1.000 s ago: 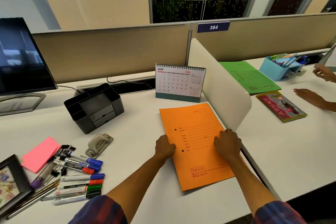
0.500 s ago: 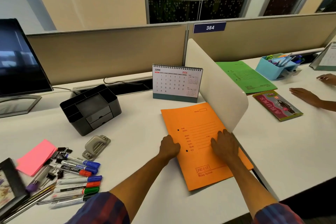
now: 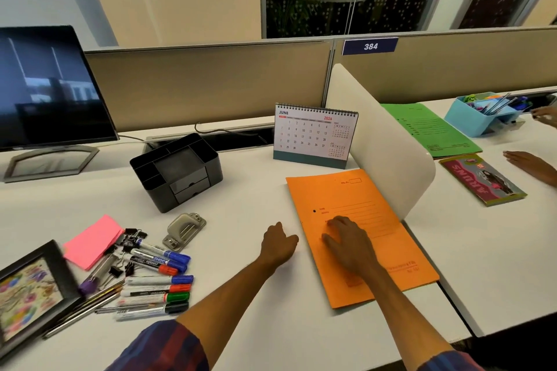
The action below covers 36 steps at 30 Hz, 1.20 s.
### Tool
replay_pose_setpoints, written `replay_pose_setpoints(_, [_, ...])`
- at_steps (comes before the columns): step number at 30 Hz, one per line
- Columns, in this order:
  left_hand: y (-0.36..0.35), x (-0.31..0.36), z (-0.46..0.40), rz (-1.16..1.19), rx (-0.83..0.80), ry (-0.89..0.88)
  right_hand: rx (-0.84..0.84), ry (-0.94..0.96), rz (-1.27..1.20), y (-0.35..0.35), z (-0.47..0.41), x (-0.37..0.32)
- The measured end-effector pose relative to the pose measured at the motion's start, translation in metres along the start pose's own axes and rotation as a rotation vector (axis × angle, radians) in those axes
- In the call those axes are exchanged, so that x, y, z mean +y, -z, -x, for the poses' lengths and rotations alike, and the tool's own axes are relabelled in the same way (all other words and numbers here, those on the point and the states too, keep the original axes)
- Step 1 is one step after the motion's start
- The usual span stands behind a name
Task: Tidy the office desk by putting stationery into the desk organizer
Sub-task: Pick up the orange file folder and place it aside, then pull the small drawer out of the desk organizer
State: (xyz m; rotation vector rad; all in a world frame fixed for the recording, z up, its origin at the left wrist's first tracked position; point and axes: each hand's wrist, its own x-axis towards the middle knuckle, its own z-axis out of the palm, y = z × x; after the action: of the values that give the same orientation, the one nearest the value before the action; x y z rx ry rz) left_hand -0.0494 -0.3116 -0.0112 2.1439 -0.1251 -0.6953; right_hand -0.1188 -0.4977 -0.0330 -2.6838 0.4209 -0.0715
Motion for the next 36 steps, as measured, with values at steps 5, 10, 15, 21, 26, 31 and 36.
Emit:
replay_pose_setpoints(5, [0.036,-0.028,0.008,0.009,0.089,-0.024,0.027,0.097,-0.055,-0.017,0.001,-0.040])
replay_pose_setpoints(10, [0.072,-0.047,0.015,0.015,0.198,-0.080,0.035,0.172,-0.138,-0.030,-0.008,-0.075])
replay_pose_setpoints(15, [0.114,-0.058,0.021,0.023,0.323,-0.151,0.036,0.232,-0.152,-0.039,-0.026,-0.121])
replay_pose_setpoints(21, [0.152,-0.077,0.020,0.094,0.493,-0.182,0.024,0.242,-0.212,-0.040,-0.051,-0.165])
replay_pose_setpoints(26, [0.184,-0.087,0.014,0.176,0.600,-0.139,0.011,0.208,-0.254,-0.042,-0.076,-0.192])
replay_pose_setpoints(31, [0.217,-0.089,0.002,0.222,0.736,-0.095,-0.017,0.231,-0.155,-0.042,-0.103,-0.220])
replay_pose_setpoints(36, [0.243,-0.091,-0.014,0.217,0.777,0.009,-0.010,0.196,-0.147,-0.041,-0.132,-0.242])
